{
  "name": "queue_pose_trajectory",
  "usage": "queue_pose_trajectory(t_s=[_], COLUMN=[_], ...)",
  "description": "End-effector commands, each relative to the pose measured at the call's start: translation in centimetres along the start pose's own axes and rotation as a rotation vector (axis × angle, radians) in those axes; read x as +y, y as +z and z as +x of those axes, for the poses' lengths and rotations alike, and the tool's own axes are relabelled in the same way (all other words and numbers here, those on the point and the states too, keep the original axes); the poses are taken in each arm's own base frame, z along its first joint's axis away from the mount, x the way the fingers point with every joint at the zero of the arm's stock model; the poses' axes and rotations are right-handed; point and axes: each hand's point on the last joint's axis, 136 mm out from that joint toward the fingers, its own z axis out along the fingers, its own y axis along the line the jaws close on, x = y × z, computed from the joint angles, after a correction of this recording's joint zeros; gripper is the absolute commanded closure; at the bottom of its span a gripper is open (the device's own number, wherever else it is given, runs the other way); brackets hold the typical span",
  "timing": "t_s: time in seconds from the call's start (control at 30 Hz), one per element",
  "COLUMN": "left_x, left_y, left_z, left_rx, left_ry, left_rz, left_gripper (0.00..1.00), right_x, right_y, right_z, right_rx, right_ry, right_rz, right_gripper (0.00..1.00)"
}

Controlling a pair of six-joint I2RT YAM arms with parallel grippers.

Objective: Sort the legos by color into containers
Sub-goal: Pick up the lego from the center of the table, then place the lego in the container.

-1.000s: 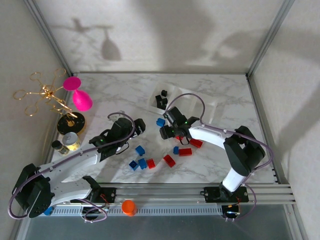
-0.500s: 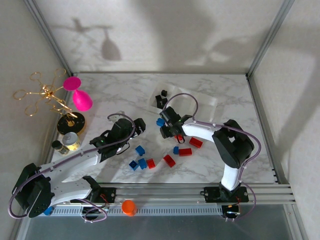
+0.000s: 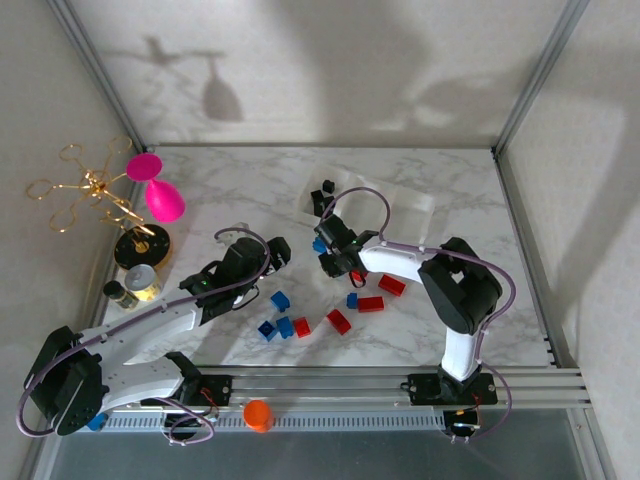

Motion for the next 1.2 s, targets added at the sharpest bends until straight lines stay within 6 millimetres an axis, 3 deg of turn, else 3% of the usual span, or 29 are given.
queue_pose_trajectory(t_s=[0.0, 0.2, 0.47, 0.77, 0.97, 1.17], left_x=[0.4, -0.1, -1.8, -4.5, -5.9, -6.9], left_y=[-0.1, -0.3, -0.7, 0.5, 1.5, 2.4], left_z=[0.1, -0.1, -0.9, -1.3, -1.4, -1.4], left_rx=[-0.007, -0.004, -0.010, 0.000, 0.005, 0.010], left_ry=[-0.002, -0.005, -0.009, 0.010, 0.020, 0.027], left_rz=[-0.016, -0.003, 0.044, 0.085, 0.098, 0.109], left_gripper=[0.00, 0.00, 0.00, 0.00, 0.01, 0.00], right_x=[-0.2, 0.1, -0.5, -6.7, -11.4, -14.3], right_y=[0.1, -1.2, -5.6, -6.9, -5.2, -2.9], right_z=[-0.1, -1.0, -5.4, -10.1, -12.3, -14.2], right_rx=[0.010, -0.028, -0.164, -0.259, -0.270, -0.274], right_ry=[-0.010, 0.006, 0.069, 0.213, 0.277, 0.302], right_rz=[0.028, 0.001, -0.060, 0.005, 0.103, 0.169], right_gripper=[0.74, 0.84, 0.85, 0.84, 0.84, 0.84])
